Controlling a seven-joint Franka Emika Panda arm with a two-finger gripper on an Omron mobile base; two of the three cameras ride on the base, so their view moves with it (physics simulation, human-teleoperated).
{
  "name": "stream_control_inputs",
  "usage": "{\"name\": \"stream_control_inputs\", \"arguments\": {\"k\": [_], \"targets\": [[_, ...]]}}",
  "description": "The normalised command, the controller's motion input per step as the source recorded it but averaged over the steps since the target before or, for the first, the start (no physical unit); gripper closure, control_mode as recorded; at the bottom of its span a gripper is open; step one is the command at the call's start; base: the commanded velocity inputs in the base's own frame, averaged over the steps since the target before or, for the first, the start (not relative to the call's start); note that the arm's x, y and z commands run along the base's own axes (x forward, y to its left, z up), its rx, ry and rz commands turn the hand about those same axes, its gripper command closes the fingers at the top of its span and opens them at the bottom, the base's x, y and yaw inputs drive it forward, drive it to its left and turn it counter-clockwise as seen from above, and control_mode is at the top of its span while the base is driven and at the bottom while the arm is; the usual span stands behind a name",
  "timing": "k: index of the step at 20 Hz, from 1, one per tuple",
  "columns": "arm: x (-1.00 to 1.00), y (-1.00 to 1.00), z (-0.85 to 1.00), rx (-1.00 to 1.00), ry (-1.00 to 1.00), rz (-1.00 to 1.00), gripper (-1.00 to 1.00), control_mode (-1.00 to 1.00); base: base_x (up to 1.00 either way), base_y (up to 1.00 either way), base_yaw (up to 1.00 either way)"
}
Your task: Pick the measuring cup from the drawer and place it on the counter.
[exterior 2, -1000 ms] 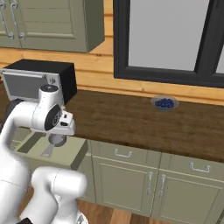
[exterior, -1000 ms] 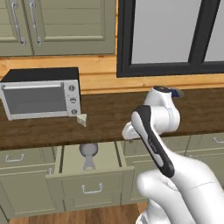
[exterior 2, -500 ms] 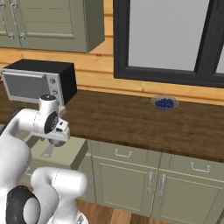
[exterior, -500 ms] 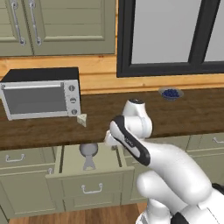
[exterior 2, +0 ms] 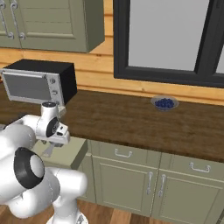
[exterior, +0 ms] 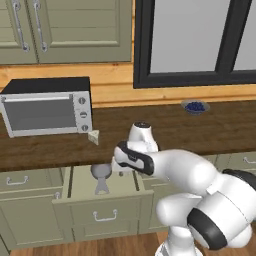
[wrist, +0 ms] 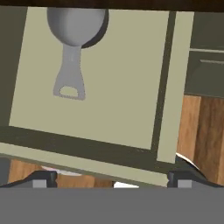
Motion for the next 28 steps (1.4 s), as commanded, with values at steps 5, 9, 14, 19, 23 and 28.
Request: {"name": "stream_control_inputs", "arguments": {"k": [5, 9, 14, 19, 23, 28], "targets": [[0.37, 0.14, -0.46, 0.0, 0.0, -0.03, -1.0, -1.0, 0.0, 0.0, 0.0], [0.12, 0.2, -0.37, 0.0, 0.0, -0.01, -1.0, -1.0, 0.0, 0.0, 0.0], [0.0, 0.21, -0.42, 0.0, 0.03, 0.0, -1.0, -1.0, 0.0, 0.0, 0.0], [-0.02, 0.16, -0.31, 0.0, 0.0, 0.0, -1.0, -1.0, 0.0, 0.0, 0.0], [-0.2, 0.13, -0.21, 0.0, 0.0, 0.0, -1.0, -1.0, 0.0, 0.0, 0.0], [-0.4, 0.16, -0.22, 0.0, 0.0, 0.0, -1.0, -1.0, 0.0, 0.0, 0.0]]}}
